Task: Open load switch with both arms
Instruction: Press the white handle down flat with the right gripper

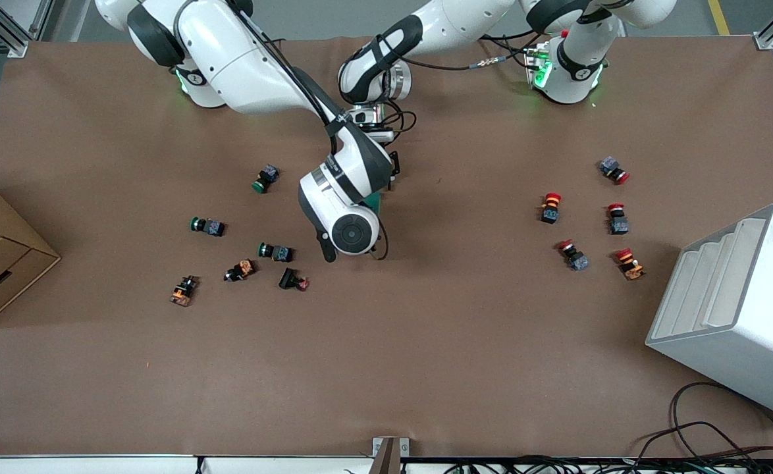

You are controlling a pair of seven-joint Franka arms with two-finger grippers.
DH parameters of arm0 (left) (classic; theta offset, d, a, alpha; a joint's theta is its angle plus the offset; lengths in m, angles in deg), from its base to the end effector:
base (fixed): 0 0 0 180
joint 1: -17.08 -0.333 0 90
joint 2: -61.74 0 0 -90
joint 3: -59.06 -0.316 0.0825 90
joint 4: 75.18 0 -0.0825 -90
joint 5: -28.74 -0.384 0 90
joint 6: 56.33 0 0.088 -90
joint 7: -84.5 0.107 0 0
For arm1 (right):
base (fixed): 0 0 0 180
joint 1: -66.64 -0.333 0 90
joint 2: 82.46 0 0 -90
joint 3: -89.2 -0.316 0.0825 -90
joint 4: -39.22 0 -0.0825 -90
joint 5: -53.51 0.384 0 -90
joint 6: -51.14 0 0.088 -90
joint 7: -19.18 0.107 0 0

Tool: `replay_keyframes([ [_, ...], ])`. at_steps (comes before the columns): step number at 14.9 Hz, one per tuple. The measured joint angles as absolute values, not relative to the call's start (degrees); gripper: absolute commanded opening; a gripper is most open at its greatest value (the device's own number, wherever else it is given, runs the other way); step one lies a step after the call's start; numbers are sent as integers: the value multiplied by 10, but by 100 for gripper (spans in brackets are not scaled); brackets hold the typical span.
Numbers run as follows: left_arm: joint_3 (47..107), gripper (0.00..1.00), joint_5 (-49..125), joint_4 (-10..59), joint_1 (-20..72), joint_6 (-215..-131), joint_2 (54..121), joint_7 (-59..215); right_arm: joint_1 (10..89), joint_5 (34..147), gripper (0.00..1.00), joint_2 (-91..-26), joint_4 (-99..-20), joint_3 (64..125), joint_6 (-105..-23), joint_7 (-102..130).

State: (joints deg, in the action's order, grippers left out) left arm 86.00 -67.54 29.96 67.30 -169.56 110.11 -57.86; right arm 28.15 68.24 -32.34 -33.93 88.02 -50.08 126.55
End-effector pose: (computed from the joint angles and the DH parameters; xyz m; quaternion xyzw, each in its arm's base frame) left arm 0.2029 -0.5771 0.0942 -0.8900 -0.0096 -0.4558 0.0007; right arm 0.5303 0.4647 0.2013 0.7793 -0.5836 -0.1756 0.1457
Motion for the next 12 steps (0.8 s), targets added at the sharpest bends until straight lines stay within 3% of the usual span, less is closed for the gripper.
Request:
replay_keyframes([
  [8,859,99,-676,302,679,-1689,1101,-582,281,683,100,-335,-322,867,-383,1239],
  [12,859,99,-676,303,681,-1687,1101,-584,281,683,100,-336,-322,860,-367,1230],
])
